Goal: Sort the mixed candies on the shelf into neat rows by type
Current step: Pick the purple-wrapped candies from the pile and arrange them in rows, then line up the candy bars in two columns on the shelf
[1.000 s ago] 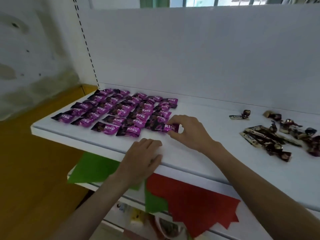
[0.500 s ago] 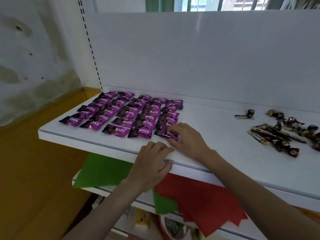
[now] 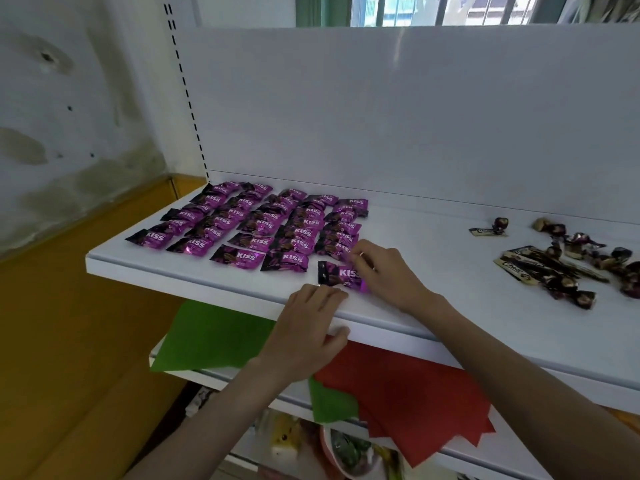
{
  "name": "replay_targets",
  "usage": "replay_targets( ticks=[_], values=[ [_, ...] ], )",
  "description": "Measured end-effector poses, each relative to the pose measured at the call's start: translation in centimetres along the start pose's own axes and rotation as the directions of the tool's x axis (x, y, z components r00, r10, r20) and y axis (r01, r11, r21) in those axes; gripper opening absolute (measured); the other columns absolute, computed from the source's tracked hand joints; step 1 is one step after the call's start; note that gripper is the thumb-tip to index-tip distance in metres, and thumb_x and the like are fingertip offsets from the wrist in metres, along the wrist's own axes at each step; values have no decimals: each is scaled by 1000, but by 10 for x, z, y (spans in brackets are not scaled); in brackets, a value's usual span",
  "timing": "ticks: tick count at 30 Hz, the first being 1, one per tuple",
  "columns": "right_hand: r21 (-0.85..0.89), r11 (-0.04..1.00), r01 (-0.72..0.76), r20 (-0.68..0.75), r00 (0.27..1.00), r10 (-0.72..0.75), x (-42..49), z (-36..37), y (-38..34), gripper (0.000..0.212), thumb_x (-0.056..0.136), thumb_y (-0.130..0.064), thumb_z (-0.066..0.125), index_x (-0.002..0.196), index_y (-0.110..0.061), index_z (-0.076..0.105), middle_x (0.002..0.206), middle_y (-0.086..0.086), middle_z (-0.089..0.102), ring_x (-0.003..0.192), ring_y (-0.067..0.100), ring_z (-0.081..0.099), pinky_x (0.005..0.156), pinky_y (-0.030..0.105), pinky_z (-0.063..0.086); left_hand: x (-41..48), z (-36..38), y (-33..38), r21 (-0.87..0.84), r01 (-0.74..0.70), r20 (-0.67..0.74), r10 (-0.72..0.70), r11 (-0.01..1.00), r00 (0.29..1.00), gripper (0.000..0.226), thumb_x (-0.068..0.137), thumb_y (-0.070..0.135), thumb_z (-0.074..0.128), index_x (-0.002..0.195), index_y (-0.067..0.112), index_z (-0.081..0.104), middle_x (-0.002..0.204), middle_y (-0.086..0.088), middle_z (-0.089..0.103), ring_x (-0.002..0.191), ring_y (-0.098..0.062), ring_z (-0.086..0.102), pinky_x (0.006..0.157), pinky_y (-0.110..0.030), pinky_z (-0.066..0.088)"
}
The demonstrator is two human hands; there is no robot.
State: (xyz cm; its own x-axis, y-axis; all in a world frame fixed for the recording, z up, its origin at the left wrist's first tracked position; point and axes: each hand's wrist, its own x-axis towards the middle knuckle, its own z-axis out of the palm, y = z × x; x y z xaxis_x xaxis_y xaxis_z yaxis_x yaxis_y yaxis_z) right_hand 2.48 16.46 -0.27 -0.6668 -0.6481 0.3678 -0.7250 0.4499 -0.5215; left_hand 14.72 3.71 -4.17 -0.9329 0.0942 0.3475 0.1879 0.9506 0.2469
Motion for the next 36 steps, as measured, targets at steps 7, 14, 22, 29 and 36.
replay_targets(
  ticks=[7, 14, 22, 29, 36],
  values=[
    [-134, 991, 19, -27, 999, -23, -5, 4, 4, 17, 90, -26, 54, 98, -14, 64, 93, 3, 62, 83, 15, 50, 72, 27, 39, -3, -1, 1, -7, -8, 6, 8, 1000, 1000, 65, 82, 49, 26, 137, 16, 39, 135, 3, 43, 123, -11, 30, 105, -24, 23],
    [-179, 982, 62, -9, 998, -64, -4, 13, 4, 33, 87, -33, 60, 115, -16, 61, 104, 7, 63, 99, 22, 52, 82, 29, 40, 0, -5, -2, -5, -48, 7, 48, 999, 999, 66, 80, 51, 25, 134, 16, 42, 134, 1, 42, 121, -11, 29, 101, -22, 24],
    [-183, 981, -67, -190, 981, 32, -26, -32, 39, 38, 90, -26, 55, 126, -14, 54, 126, 9, 58, 117, 26, 48, 98, 35, 37, 43, -10, 23, -71, -90, -112, 81, 993, 990, 52, 83, 43, 40, 120, 12, 56, 120, -3, 54, 113, -19, 45, 94, -26, 33],
    [-472, 843, -257, -170, 965, 199, -69, -98, 111, 54, 87, -35, 54, 137, -19, 41, 144, 11, 40, 135, 31, 30, 111, 50, 25, 112, 37, 90, -163, -122, -23, 120, 979, 993, 48, 87, 41, 51, 130, 18, 47, 143, 0, 37, 132, -15, 29, 108, -29, 24],
    [-645, 679, -351, -72, 912, 403, -106, -168, 193, 63, 89, -62, 27, 144, -36, 13, 157, 1, -1, 144, 24, -9, 111, 57, -6, 199, 92, 139, -171, -33, 2, 34, 985, 999, 56, 86, 42, 57, 134, 18, 40, 151, -2, 22, 139, -19, 17, 110, -31, 17]
  ],
)
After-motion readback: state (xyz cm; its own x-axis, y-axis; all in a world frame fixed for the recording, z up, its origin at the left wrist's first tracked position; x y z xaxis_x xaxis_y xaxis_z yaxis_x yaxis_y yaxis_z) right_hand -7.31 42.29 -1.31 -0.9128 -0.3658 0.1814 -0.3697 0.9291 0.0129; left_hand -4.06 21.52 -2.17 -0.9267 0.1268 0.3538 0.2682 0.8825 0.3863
